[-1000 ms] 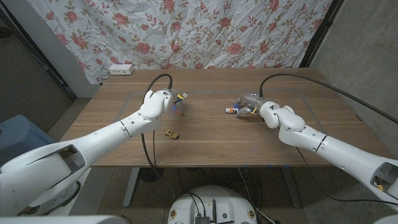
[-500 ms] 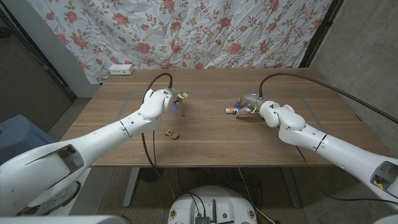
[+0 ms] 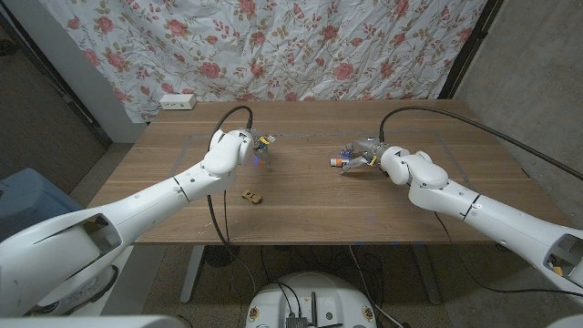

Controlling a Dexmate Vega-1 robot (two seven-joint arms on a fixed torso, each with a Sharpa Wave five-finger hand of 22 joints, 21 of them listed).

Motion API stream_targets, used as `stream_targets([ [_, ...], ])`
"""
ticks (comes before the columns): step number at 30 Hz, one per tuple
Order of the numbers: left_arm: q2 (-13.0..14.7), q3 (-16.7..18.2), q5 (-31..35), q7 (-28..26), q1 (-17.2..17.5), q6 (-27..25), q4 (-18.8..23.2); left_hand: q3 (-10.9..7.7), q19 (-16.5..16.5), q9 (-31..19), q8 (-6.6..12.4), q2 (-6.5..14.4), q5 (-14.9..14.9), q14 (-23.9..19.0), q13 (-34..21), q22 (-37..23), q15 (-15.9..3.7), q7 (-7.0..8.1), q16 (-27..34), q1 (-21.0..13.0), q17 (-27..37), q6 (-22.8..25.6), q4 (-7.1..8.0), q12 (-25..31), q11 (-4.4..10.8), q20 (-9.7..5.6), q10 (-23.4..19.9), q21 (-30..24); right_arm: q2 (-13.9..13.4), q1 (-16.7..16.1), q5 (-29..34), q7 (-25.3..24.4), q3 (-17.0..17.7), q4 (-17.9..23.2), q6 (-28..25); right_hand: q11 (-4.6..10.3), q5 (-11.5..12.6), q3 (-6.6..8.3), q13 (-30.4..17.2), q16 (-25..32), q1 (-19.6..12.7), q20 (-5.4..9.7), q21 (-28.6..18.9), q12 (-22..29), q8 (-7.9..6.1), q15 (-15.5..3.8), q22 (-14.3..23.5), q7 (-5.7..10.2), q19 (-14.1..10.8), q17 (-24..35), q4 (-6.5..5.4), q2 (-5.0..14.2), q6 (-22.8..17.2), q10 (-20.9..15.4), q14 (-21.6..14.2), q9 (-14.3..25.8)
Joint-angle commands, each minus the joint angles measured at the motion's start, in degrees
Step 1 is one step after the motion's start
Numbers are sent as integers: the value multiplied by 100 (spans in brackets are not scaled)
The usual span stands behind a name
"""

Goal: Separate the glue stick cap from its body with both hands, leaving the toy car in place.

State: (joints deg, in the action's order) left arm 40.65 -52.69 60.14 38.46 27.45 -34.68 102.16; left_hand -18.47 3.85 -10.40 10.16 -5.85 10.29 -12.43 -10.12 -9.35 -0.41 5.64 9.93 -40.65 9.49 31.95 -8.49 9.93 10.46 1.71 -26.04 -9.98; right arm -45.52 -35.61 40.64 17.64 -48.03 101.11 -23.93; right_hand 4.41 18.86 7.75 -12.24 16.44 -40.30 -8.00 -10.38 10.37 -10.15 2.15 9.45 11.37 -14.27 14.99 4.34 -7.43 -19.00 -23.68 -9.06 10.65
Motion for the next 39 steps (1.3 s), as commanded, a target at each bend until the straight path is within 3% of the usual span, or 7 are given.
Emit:
stream_targets([
  [1, -15, 129, -18, 227, 34, -49, 105, 65, -145, 2, 15, 12, -29, 202, -7, -11, 93, -75, -8, 194, 8, -259, 25, -29, -140, 49, 470, -10, -122, 23, -285, 139, 125, 0, 264, -24, 101, -85, -15, -95, 166, -23, 11, -11, 6, 125, 18, -78, 116, 6, -13, -44, 265, 232, 215, 4],
  [6, 11, 181, -127, 331, 32, -24, 161, 95, -292, 7, -24, 17, -32, 393, 0, -12, 144, -123, -15, 311, 10, -595, 31, -31, -258, 65, 824, -4, -159, 13, -438, 143, 180, -13, 401, -168, 183, -167, -7, -200, 329, -6, 6, -40, 6, 262, 19, -139, 211, -3, -58, -46, 551, 626, 431, -1],
  [9, 33, 238, -212, 302, 78, -44, 205, 125, -512, 9, -39, 71, -32, 677, -1, -17, 206, -186, -17, 499, 14, -1222, 63, -18, -479, 129, 1246, -6, -150, 5, -471, 145, 197, -14, 372, -230, 220, -202, -1, -238, 428, 10, 8, -36, 14, 306, 20, -187, 275, -3, -98, -13, 716, 782, 518, -3],
  [16, 109, 665, -932, -199, 357, -64, 332, 163, -653, 12, -40, 173, -26, 984, -2, -18, 162, -313, -20, 767, 15, -1818, 121, -22, -445, 119, 1772, -19, -160, -50, -727, 49, 316, -48, 453, -272, 253, -281, 30, -314, 778, 106, 19, -30, 22, 362, 26, -260, 493, 11, -275, 153, 1101, 1227, 725, -7],
  [23, 210, 933, -1529, -971, 602, 30, 377, 154, -587, 14, -13, 271, -14, 1036, -1, -16, 67, -365, -6, 857, 12, -1908, 148, 1, -493, -77, 1878, -53, -202, -179, -1147, -243, 519, -100, 709, -327, 180, -397, 68, -429, 1252, 237, 3, -25, 13, 374, 26, -311, 686, 13, -510, 320, 1435, 1619, 1083, -12],
  [31, 348, 1192, -2210, -1879, 826, 336, 332, 139, -457, 18, 26, 352, -2, 980, 2, -12, 62, -426, 26, 918, 9, -1894, 151, 47, -566, -268, 1856, -86, -202, -259, -1578, -506, 691, -182, 978, -307, 130, -446, 86, -479, 1436, 380, -9, -24, -3, 295, 23, -375, 717, -2, -592, 382, 1540, 1792, 1265, -17],
  [39, 383, 1468, -2883, -2612, 1038, 419, 305, 135, -433, 20, 39, 383, 0, 933, 4, -10, 52, -451, 38, 946, 8, -1877, 147, 62, -568, -310, 1836, -82, -158, -402, -1968, -892, 880, -214, 1196, -292, 91, -468, 96, -461, 1575, 459, -33, 1, -22, 209, 20, -401, 673, -8, -668, 461, 1549, 1816, 1267, -20],
])
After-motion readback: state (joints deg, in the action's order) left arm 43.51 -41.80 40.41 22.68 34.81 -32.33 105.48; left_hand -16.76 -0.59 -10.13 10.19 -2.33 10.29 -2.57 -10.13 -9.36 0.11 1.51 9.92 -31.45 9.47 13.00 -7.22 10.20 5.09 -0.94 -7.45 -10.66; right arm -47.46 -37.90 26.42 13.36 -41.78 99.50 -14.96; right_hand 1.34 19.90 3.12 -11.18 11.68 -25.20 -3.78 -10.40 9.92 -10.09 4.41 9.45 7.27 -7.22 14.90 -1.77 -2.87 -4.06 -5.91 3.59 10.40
